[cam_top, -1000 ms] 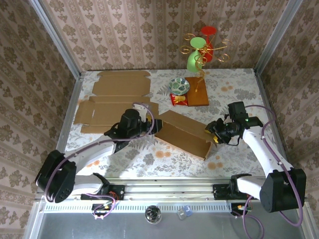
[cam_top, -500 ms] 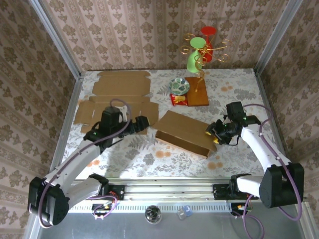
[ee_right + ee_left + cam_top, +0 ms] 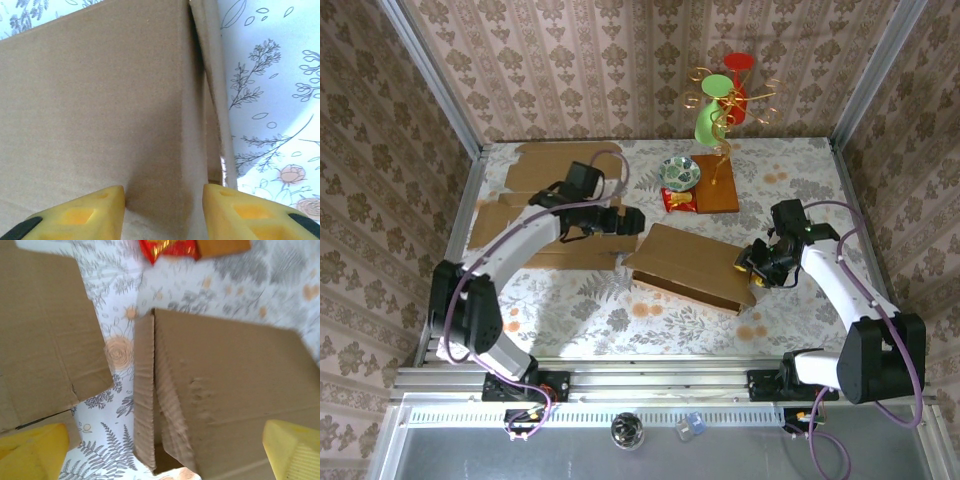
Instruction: Fold the paper box
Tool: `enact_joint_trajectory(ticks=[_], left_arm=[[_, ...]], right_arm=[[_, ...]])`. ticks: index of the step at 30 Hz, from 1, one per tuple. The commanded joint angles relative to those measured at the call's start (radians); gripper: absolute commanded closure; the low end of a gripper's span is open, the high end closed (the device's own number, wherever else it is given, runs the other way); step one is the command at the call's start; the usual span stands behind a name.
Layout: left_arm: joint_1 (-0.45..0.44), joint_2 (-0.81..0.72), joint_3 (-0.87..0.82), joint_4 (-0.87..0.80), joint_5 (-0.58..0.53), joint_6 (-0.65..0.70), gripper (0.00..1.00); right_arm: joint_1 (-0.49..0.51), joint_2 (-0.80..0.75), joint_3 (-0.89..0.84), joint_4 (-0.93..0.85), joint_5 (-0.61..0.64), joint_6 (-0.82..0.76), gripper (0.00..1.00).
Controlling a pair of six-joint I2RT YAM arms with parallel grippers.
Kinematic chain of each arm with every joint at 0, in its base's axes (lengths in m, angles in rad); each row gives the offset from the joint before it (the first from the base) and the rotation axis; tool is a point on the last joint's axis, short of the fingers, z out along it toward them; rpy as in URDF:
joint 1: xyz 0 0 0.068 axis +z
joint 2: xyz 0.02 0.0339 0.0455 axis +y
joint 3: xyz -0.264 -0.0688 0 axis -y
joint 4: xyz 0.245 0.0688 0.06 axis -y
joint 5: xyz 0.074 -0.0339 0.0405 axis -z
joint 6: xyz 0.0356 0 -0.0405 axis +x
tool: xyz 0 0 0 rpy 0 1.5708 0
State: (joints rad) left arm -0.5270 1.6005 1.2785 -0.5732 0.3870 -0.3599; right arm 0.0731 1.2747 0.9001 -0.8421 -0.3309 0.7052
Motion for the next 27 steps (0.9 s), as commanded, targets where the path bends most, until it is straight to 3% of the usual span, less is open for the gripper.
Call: enact_joint_trajectory(ticks=[1,10,27], left_arm=[[-0.029,0.036,0.023,-0.035,-0.033,0.101,0.0],[-0.059,0.104,-0.08,0.089,-0.001,0.049,0.14],[-0.091,0.138,-0.198,0.223,0.007,-0.026,0.27]], right_arm=[[0.003,0.013,0.038,-0.05,0.05,-0.04,0.53],[0.0,0.018,0.034,-0.064,0.055,-0.053,0.5],[-0.013,0.045,-0.111,0.029,0.067,-0.063,0.45]])
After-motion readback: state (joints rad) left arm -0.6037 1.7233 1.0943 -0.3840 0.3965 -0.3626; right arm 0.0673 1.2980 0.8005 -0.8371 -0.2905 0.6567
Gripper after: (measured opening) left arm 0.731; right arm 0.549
